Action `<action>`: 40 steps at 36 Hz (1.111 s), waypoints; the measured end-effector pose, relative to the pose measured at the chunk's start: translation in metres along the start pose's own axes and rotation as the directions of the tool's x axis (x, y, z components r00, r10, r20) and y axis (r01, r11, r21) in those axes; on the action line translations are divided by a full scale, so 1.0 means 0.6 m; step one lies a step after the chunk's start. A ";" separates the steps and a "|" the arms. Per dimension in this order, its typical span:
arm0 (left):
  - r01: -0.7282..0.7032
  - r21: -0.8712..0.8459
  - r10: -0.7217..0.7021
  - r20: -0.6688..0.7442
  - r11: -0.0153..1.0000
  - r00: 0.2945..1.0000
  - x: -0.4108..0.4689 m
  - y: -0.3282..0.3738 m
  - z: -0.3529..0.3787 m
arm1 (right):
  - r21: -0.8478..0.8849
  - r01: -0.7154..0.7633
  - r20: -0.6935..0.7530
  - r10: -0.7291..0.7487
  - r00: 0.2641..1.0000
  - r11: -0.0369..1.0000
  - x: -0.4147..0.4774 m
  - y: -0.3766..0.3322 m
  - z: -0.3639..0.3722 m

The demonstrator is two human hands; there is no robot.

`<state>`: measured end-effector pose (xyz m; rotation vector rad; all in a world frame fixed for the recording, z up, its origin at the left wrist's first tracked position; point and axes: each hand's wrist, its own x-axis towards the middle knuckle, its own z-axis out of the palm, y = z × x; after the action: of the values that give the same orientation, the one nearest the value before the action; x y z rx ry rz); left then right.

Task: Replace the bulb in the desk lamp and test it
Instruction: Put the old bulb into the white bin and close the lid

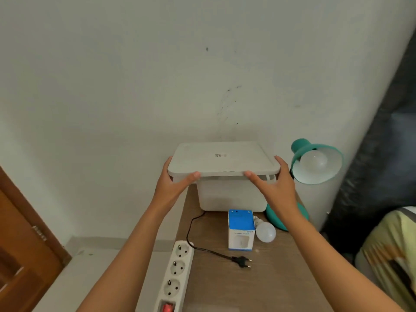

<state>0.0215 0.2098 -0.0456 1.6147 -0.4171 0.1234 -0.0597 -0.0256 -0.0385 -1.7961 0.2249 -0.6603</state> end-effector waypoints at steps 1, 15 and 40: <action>-0.004 -0.006 0.004 -0.001 1.000 1.000 -0.020 0.006 0.001 | -0.011 0.005 -0.001 -0.005 1.000 1.000 -0.017 -0.004 -0.009; 0.137 0.118 -0.147 0.084 0.984 0.986 -0.356 -0.039 0.048 | -0.207 -0.034 0.002 0.035 0.999 0.978 -0.347 0.072 -0.162; 0.109 0.711 -0.425 0.283 0.695 0.860 -0.425 -0.182 0.095 | -0.663 -0.094 0.294 0.375 0.879 0.742 -0.375 0.237 -0.203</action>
<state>-0.1870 0.2064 -0.2368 2.4378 -0.4897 -0.3725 -0.2857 -0.0673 -0.2196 -2.4560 0.4227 0.0261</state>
